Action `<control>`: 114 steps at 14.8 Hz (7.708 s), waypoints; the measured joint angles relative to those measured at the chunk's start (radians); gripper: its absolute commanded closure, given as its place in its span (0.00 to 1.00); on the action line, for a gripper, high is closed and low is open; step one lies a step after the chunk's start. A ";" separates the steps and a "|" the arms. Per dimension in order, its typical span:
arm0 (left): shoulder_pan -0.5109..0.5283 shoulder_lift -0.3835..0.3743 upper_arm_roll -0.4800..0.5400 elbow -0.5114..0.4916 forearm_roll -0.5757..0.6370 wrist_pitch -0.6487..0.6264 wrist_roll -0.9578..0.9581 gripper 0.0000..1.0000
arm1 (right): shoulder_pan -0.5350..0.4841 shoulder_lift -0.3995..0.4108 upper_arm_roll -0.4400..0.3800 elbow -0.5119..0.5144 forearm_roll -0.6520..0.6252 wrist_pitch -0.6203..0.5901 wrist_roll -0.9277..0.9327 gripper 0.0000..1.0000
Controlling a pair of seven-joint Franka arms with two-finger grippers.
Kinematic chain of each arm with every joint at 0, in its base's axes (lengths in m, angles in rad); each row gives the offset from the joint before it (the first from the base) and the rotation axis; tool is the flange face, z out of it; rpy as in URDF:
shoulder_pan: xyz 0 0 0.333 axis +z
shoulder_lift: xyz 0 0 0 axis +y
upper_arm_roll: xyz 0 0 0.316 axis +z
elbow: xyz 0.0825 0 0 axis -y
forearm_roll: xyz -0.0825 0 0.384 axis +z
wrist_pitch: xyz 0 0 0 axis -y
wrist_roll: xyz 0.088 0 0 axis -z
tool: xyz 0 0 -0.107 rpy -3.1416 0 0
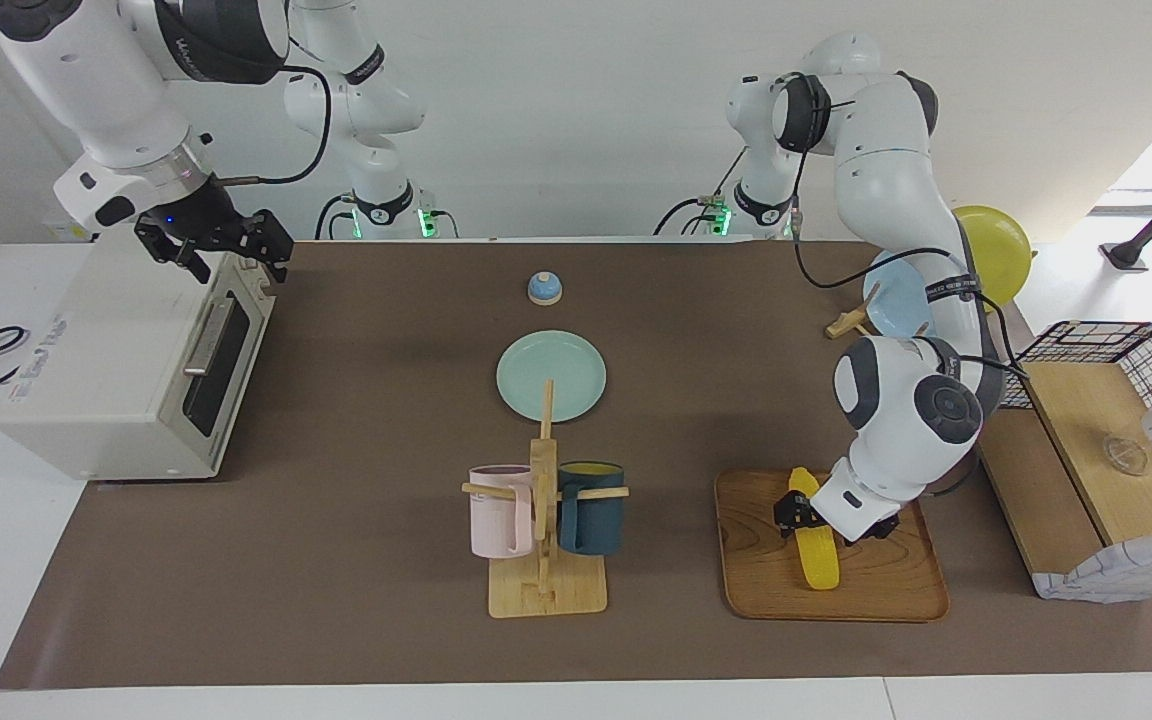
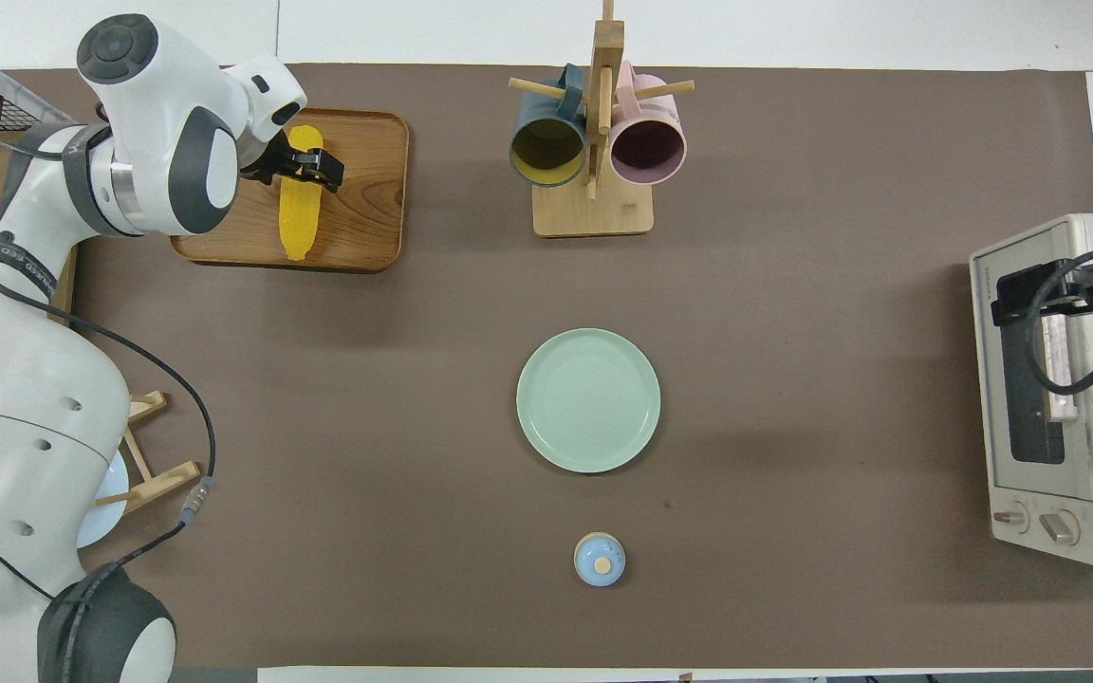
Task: Put corn in oven
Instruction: 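Reach the left gripper to the yellow corn and grasp it, then lift the yellow corn off the wooden tray with the left gripper, then carry the corn onto the green plate and open the left gripper, then withdraw the left gripper while the right gripper reaches the oven door, then pull the toaster oven door open with the right gripper, then grasp the rim of the green plate with the right gripper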
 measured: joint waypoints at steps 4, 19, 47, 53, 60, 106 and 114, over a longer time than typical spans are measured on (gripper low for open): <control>-0.001 -0.001 0.001 0.001 -0.004 0.000 -0.005 1.00 | 0.000 0.000 0.000 0.000 0.000 0.000 0.000 0.00; -0.400 -0.568 -0.014 -0.541 -0.035 -0.011 -0.683 1.00 | -0.001 0.000 0.000 0.000 0.000 -0.008 0.000 0.00; -0.450 -0.623 0.025 -0.685 -0.033 0.137 -0.742 0.00 | -0.114 -0.093 -0.003 -0.396 -0.189 0.350 -0.221 1.00; -0.061 -0.727 0.036 -0.564 -0.014 -0.140 -0.307 0.00 | -0.125 -0.090 -0.003 -0.443 -0.189 0.402 -0.228 1.00; 0.063 -0.800 0.031 -0.455 0.040 -0.466 -0.136 0.00 | -0.093 -0.089 0.001 -0.457 -0.188 0.417 -0.205 1.00; 0.134 -0.806 -0.013 -0.444 0.067 -0.467 -0.089 0.00 | 0.693 0.286 0.023 -0.236 -0.004 0.711 0.682 0.00; 0.143 -0.806 -0.011 -0.444 0.068 -0.467 -0.089 0.00 | 0.758 0.450 0.015 -0.245 -0.004 0.913 0.756 0.49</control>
